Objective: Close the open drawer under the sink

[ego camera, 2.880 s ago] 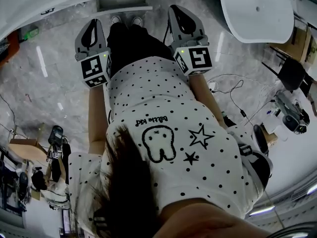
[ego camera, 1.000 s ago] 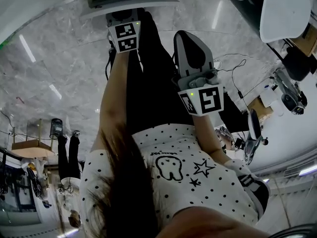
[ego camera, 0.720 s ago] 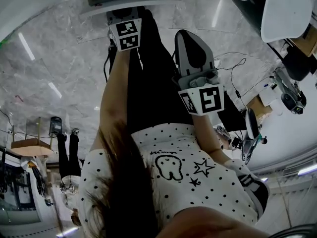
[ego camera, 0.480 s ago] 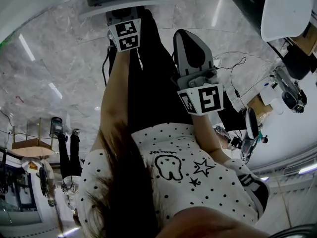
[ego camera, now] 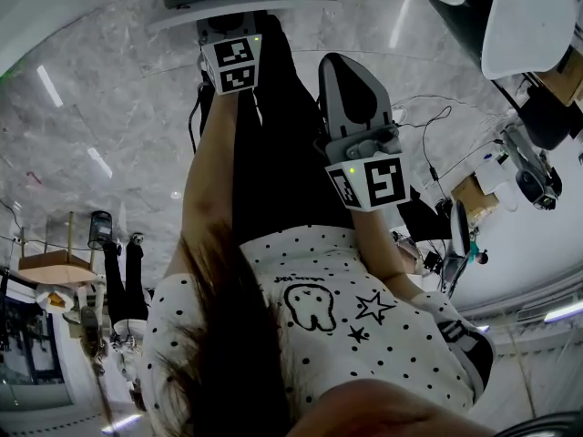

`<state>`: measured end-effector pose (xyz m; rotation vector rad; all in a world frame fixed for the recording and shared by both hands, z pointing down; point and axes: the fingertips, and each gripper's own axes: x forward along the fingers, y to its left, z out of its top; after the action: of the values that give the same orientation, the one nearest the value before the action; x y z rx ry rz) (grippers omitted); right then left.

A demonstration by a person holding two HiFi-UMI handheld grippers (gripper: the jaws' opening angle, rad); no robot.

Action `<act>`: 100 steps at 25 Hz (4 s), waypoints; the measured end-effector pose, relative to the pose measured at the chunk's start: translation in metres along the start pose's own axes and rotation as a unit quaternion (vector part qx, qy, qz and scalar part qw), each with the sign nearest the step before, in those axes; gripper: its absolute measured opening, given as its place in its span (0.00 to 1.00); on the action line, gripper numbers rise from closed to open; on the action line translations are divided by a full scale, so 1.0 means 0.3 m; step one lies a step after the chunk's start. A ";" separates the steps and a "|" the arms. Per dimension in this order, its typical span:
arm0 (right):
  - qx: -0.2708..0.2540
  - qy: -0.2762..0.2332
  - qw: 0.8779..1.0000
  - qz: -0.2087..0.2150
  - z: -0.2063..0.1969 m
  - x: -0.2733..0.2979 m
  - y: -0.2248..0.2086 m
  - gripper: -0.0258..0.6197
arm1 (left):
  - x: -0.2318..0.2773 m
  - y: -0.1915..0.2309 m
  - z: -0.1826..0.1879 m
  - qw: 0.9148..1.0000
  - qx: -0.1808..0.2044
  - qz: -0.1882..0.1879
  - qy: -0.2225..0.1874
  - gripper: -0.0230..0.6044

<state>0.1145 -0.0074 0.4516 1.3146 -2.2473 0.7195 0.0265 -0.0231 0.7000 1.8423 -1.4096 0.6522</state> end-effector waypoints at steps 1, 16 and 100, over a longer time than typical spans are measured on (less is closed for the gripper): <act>0.000 0.000 1.000 0.000 0.001 0.000 0.002 0.06 | -0.002 0.002 0.000 1.000 0.000 0.001 0.000 0.25; 0.004 0.004 1.000 0.001 0.025 0.008 -0.036 0.06 | 0.004 -0.001 0.027 1.000 -0.001 0.005 0.009 0.24; 0.017 0.024 1.000 0.006 0.041 0.080 -0.128 0.06 | 0.142 0.074 0.268 0.999 -0.009 0.037 -0.036 0.25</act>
<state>0.1362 -0.0469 0.4648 1.2870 -2.2162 0.7891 0.0144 -0.1151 0.6878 1.8218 -1.5331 0.6129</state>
